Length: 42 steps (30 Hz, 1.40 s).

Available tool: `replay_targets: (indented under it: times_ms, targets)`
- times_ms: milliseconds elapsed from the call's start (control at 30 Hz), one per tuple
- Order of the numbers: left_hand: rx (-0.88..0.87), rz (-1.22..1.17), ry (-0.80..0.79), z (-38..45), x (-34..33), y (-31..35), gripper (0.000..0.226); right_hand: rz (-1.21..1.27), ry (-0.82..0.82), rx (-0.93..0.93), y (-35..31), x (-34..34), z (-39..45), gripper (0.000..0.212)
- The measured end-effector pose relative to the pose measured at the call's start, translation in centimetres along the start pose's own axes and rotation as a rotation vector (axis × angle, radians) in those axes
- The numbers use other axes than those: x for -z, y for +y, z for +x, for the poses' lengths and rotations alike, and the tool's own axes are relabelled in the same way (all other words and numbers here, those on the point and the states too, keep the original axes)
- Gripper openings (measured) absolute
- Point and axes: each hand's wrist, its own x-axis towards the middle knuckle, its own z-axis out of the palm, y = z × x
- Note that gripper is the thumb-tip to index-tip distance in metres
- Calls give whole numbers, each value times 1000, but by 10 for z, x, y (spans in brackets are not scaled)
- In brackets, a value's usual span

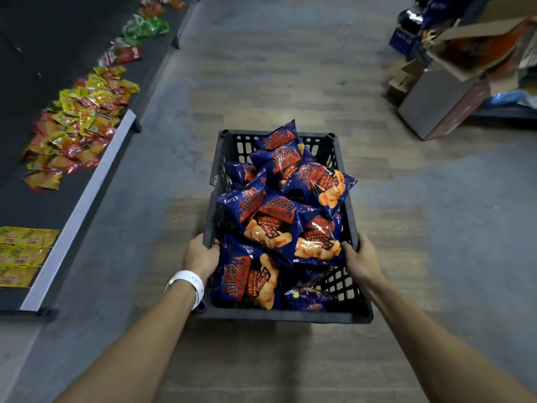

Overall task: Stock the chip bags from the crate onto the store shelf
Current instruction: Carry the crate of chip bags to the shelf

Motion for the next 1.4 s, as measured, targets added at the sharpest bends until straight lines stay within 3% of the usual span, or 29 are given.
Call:
replay_targets:
  times_ms: [533,1000,1067,1400]
  targets:
    - [-135,81,-92,-80,195,240,11,-45,48,50,-267,102,-88,16]
    - [-252,-45,-137,-155,343,427,10,-144,130,152,-494,194,-163,13]
    - [-272,-43,-140,-162,362,451,8,-138,121,151,-523,206,-171,5]
    - [-380,-47,-128,-203,464,574,9,-111,128,238,-667,261,-217,18]
